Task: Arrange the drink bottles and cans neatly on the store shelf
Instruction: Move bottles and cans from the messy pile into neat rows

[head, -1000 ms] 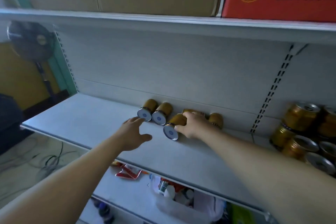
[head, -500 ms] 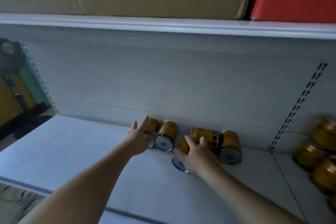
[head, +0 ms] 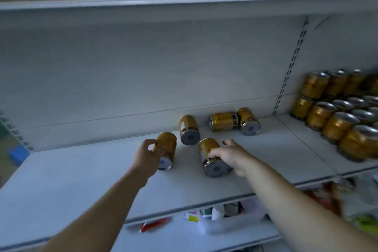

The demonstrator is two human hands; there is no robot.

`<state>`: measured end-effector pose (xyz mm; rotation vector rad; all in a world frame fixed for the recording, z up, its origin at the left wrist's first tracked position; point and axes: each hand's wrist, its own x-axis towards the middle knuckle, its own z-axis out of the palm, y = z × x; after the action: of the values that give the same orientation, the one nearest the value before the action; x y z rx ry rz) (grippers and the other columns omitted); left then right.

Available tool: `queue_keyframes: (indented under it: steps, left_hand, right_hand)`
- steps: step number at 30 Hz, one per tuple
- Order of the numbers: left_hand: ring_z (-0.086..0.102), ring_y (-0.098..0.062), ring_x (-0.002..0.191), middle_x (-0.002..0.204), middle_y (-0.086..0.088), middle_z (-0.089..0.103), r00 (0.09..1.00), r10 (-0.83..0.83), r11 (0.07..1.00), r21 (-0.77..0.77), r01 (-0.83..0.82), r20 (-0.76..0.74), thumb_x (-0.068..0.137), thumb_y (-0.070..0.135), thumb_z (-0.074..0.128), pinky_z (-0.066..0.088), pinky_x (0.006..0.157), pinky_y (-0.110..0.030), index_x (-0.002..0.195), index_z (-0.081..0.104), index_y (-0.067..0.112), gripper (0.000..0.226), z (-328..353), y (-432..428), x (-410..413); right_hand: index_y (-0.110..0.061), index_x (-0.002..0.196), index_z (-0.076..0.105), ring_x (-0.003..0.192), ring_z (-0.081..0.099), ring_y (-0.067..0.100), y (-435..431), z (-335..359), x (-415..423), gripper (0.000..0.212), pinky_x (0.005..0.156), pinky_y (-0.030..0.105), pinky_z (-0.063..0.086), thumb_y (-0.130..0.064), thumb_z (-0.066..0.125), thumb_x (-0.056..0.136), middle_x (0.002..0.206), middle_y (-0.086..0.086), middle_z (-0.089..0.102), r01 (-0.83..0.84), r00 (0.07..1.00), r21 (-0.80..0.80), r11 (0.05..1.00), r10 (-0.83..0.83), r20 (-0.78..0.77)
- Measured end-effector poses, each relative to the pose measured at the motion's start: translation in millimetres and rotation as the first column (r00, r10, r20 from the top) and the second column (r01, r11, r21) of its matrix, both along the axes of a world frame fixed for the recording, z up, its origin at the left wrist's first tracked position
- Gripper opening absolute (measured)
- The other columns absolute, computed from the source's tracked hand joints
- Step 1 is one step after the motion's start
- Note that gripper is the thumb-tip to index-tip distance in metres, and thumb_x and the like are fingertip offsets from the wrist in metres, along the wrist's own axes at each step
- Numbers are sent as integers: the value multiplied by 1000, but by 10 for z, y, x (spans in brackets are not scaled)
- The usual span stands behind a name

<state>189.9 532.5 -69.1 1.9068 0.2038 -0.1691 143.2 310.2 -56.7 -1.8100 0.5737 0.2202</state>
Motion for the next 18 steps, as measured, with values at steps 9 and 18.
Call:
queue_keyframes:
  steps: [9,18]
  left_hand:
    - [60,-36,96,105,-26,61,919,-345,634,-769,78,-191,96,12,42,48,87,-43,102,52,0,17,560,-488,-675]
    - [60,-30,92,106,-17,61,818,-575,587,-710,390,-27,90,0,42,51,77,-41,115,49,11,28,879,-1505,-1120]
  right_hand:
    - [-6,107,57,86,60,33,-63,270,-913,25,81,41,46,-26,54,91,95,21,64,292,896,766,572,-443,-10]
    - [-17,125,50,95,67,30,-1000,616,-1699,71,68,38,55,-23,80,61,113,13,65,428,694,412,804,-585,420]
